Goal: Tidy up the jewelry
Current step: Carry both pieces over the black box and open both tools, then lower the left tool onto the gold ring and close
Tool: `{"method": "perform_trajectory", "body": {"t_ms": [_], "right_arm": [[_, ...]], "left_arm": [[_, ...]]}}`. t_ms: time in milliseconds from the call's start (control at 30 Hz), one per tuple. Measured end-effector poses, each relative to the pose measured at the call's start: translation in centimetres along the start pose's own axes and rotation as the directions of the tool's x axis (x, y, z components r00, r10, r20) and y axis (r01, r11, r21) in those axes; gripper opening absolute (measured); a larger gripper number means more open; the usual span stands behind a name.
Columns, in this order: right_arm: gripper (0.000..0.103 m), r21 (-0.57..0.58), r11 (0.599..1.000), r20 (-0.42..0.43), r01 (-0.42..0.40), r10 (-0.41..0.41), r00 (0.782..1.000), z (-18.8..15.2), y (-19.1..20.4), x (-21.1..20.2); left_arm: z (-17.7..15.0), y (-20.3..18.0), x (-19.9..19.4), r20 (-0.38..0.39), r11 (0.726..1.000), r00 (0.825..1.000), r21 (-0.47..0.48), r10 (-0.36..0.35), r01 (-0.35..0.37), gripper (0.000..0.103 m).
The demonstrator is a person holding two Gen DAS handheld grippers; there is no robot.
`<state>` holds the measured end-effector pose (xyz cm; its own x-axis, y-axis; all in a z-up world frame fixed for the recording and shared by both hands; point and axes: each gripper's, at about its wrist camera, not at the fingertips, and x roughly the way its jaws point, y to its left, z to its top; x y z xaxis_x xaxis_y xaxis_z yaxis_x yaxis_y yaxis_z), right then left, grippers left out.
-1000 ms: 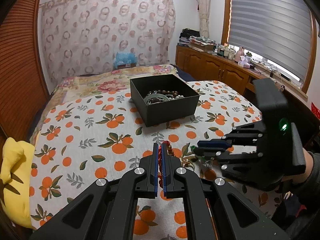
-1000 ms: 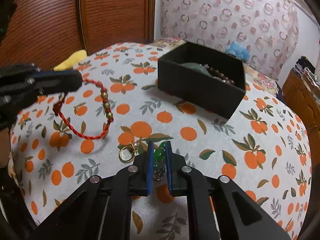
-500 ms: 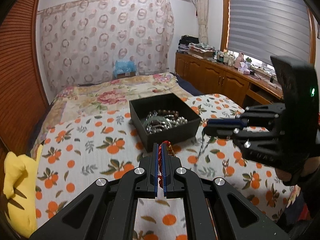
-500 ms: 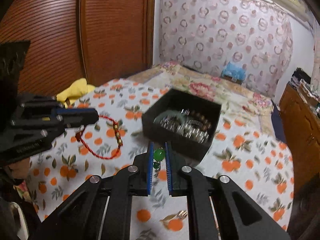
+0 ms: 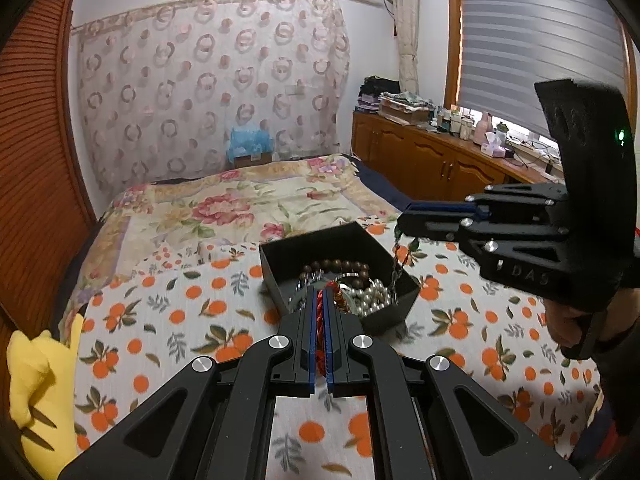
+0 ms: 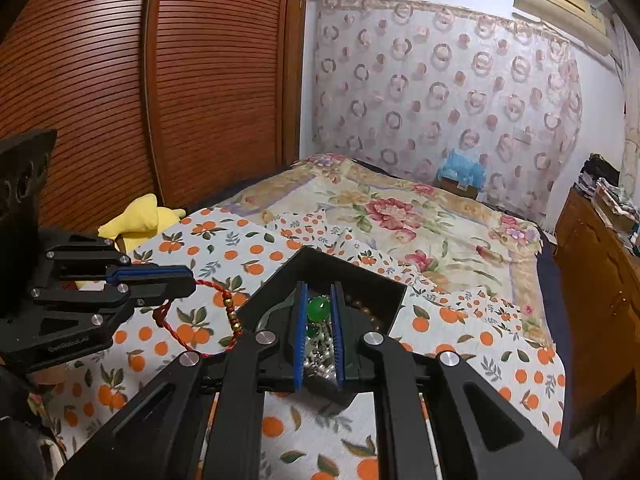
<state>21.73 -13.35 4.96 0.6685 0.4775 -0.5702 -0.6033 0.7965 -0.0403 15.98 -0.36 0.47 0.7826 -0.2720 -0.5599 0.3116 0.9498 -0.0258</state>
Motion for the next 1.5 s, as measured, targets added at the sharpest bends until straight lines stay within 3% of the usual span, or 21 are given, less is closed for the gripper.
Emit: {"method": "perform_trajectory", "body": {"t_ms": [500,900,1000,1133,1233,1333,1500], "right_arm": [[0.013,0.068,0.997,-0.028,-0.036,0.038,0.999,-0.5,-3.6,4.6],[0.014,0.101,0.995,-0.071,-0.028,0.036,0.997,-3.3,-4.5,3.8],[0.014,0.103,0.994,-0.079,-0.021,0.029,0.996,-4.3,-4.3,2.9],[0.015,0.118,0.993,-0.084,-0.027,0.037,0.996,-6.0,-3.8,1.3],[0.033,0.121,0.992,-0.089,-0.026,0.037,0.995,-7.4,-2.8,0.2],[0.034,0.114,0.993,-0.098,-0.028,0.039,0.994,-8.6,-1.7,-0.5],[0.034,0.102,0.994,-0.143,-0.035,0.049,0.989,-11.0,0.2,-1.2]], "left_arm": [[3.4,1.0,6.4,-0.037,1.0,0.999,0.014,0.014,-0.014,0.002],[5.0,1.1,9.7,-0.067,0.999,0.997,0.034,0.035,-0.033,0.002],[5.0,0.9,9.5,-0.071,0.999,0.997,0.029,0.027,-0.025,0.005],[4.1,0.6,8.0,-0.064,1.0,0.998,0.019,0.013,-0.012,0.02],[3.3,0.2,6.9,-0.061,1.0,0.998,0.019,0.009,-0.008,0.021],[2.3,-0.2,5.4,-0.058,1.0,0.998,0.026,0.01,-0.009,0.032],[0.1,-1.1,3.1,-0.07,1.0,0.997,0.021,-0.014,0.016,0.032]]}}
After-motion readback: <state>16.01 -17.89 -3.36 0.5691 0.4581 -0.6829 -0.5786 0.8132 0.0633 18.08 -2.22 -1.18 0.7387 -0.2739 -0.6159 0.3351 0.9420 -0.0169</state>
